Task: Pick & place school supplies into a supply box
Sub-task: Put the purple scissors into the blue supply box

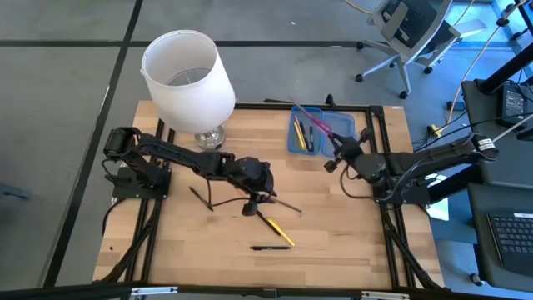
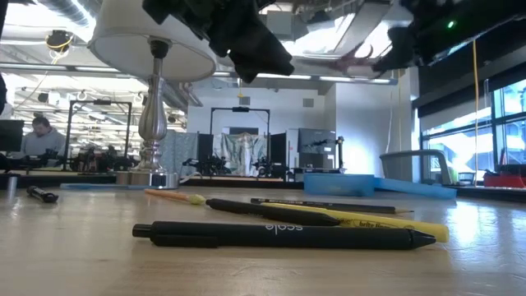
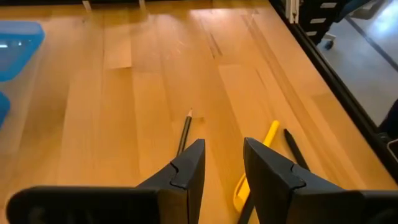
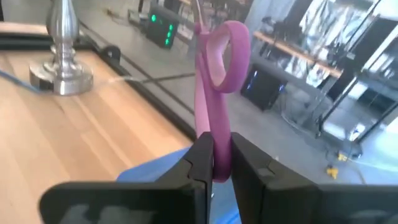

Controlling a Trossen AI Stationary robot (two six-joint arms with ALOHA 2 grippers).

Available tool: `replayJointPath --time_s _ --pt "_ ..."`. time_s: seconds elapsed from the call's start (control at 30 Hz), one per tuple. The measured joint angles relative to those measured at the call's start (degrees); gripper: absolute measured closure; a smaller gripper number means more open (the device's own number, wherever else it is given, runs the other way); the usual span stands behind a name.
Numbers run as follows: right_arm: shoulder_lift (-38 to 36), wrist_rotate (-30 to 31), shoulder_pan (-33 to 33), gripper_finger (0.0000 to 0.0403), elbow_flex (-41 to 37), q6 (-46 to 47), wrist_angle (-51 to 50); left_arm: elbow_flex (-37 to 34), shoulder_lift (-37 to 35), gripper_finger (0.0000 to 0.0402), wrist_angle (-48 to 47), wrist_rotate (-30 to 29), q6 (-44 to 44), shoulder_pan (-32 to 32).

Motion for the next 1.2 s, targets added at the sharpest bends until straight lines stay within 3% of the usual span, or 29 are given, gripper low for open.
replayJointPath --time_s 0.3,0.63,1.03,1.2 --pt "11.1 -7.9 -10.7 0.0357 0.0 26.7 -8.6 0.0 0.0 0.0300 0.0 -2.0 -5.3 -0.3" --pt "22.9 -18.7 -16.7 0.0357 0.0 40.3 -8.5 0.0 0.0 0.0300 0.0 -2.1 -5.9 -0.3" --pt "31.7 -25.8 -19.2 0.0357 0.0 42.1 1.5 0.0 0.0 0.0300 0.0 -2.1 -7.5 -0.3" --pt "33.3 -25.9 -19.2 0.0356 0.0 42.2 2.1 0.0 0.0 0.0300 0.0 -1.8 -9.5 -0.3"
